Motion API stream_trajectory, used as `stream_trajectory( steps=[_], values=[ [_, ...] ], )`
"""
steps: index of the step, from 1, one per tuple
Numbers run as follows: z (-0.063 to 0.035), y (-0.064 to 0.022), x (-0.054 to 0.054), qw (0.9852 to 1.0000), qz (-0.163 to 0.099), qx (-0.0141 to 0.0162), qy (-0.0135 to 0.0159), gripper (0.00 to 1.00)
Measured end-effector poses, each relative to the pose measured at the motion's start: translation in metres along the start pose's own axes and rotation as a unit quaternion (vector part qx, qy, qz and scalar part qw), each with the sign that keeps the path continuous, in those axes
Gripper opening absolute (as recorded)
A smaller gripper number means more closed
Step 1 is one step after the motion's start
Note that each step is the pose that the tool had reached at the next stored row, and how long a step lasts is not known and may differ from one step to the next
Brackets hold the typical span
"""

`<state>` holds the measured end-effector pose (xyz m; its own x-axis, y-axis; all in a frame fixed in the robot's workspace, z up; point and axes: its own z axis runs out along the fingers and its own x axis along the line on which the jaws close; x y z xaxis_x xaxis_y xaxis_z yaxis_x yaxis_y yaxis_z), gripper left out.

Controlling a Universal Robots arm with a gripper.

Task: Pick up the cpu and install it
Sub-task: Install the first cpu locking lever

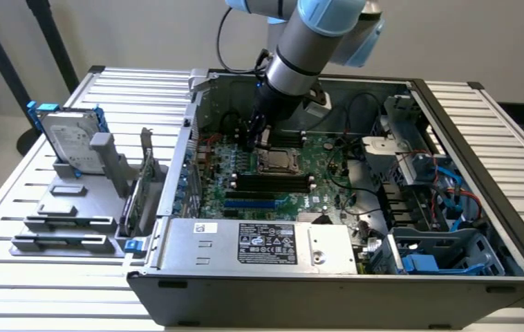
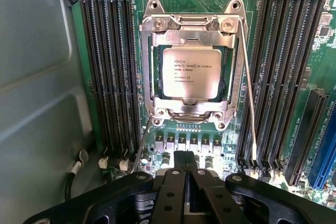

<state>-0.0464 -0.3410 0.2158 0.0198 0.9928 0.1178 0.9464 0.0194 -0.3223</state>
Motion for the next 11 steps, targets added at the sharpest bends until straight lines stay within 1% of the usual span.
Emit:
stream_trajectory(
  steps=[9,11],
  values=[
    [0.0000,-0.0001,0.0000,1.0000,0.000,0.0000,0.0000,0.11],
    [0.0010,-0.0030,-0.0001,1.0000,0.000,-0.0007,0.0003,0.11]
  ],
)
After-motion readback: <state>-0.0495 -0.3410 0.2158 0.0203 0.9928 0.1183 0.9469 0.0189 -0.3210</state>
